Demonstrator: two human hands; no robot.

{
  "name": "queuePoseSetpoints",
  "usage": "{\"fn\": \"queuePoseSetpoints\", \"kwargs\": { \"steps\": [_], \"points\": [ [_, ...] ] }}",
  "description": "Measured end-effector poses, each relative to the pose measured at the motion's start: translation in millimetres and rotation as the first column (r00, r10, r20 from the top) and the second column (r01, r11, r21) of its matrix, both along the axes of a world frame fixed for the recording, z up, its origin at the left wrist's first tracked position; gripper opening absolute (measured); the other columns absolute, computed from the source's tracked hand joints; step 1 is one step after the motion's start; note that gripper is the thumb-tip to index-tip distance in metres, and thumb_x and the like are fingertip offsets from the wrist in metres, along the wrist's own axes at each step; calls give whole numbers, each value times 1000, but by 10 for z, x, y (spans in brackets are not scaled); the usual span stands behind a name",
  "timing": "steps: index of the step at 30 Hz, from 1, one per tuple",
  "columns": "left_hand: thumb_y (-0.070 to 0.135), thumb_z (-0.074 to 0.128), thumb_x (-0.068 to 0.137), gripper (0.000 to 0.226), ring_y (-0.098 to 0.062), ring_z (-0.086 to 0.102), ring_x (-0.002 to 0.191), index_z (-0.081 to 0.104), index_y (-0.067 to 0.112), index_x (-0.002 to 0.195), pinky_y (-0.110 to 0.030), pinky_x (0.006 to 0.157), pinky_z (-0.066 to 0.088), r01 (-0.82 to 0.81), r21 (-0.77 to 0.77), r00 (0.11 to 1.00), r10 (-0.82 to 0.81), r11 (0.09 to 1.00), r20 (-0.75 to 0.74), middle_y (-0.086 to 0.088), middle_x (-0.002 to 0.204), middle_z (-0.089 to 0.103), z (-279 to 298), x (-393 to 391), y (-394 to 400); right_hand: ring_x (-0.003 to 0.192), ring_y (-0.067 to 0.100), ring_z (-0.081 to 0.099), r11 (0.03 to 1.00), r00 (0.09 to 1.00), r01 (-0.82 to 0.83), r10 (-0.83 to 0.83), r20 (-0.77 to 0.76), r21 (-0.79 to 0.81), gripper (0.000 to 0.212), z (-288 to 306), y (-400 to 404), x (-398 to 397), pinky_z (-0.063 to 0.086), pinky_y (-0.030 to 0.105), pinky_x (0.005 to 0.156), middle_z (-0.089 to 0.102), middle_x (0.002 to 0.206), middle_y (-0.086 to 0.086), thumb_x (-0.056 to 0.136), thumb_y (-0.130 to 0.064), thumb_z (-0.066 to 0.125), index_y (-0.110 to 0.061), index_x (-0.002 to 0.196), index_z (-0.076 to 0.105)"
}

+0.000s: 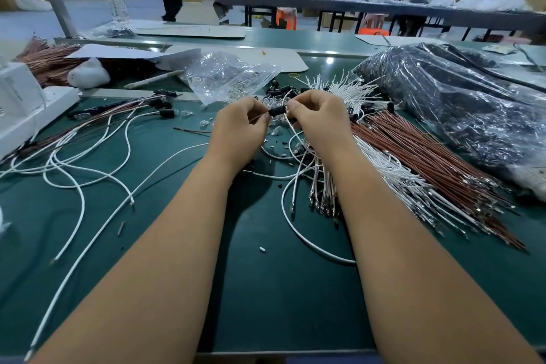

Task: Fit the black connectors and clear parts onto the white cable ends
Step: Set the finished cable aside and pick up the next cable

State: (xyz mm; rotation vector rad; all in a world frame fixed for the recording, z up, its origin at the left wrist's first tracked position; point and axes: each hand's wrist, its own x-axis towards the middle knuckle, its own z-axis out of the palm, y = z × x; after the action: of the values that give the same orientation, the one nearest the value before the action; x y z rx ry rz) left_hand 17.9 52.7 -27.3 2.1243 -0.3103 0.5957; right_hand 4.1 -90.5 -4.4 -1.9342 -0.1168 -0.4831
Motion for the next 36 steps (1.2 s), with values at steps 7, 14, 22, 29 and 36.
{"fn": "queuePoseSetpoints", "kwargs": {
  "steps": [7, 14, 22, 29, 36],
  "points": [
    [13, 63, 87, 2, -11, 55, 65, 64, 14, 86, -24, 64, 43, 23, 5, 1000, -23, 1000, -15, 7, 70, 61, 8, -28, -24, 74, 21, 65, 999, 1000, 5, -5, -4, -37, 10, -9, 25, 30, 56, 40, 79, 67, 77, 4, 92, -9, 61, -14, 84, 65],
    [17, 58, 91, 7, -27, 65, 77, 60, 11, 89, -44, 76, 53, 50, -6, 996, -51, 999, -78, -6, 79, 69, 28, -71, -45, 77, 25, 64, 997, 999, 24, -22, 24, -78, 7, -7, 49, 17, 54, 41, 77, 62, 78, 1, 96, -13, 57, -14, 89, 60],
    [19, 63, 90, 9, -22, 63, 71, 61, 12, 84, -35, 70, 51, 81, 37, 996, -80, 996, -28, -5, 75, 69, 8, -76, -5, 71, 15, 58, 996, 998, 25, -19, 65, -90, 9, -40, 59, 40, 49, 30, 71, 59, 74, -7, 96, -13, 55, -17, 89, 59],
    [13, 64, 88, 8, -7, 56, 58, 66, 9, 82, -23, 61, 44, 80, -8, 995, -81, 997, -66, -2, 73, 71, 18, -53, 23, 65, 6, 56, 990, 993, 16, 0, 119, -141, 14, -74, 58, 62, 49, 23, 68, 58, 73, -13, 93, -4, 56, -15, 92, 65],
    [24, 64, 89, 14, -27, 62, 70, 63, 12, 83, -35, 68, 49, 80, 19, 995, -78, 997, -64, -7, 74, 69, 5, -65, 24, 66, -2, 52, 978, 984, 96, -65, 164, -185, 14, -93, 57, 79, 38, 8, 59, 57, 75, -12, 93, -9, 58, -20, 86, 60]
  ]
}}
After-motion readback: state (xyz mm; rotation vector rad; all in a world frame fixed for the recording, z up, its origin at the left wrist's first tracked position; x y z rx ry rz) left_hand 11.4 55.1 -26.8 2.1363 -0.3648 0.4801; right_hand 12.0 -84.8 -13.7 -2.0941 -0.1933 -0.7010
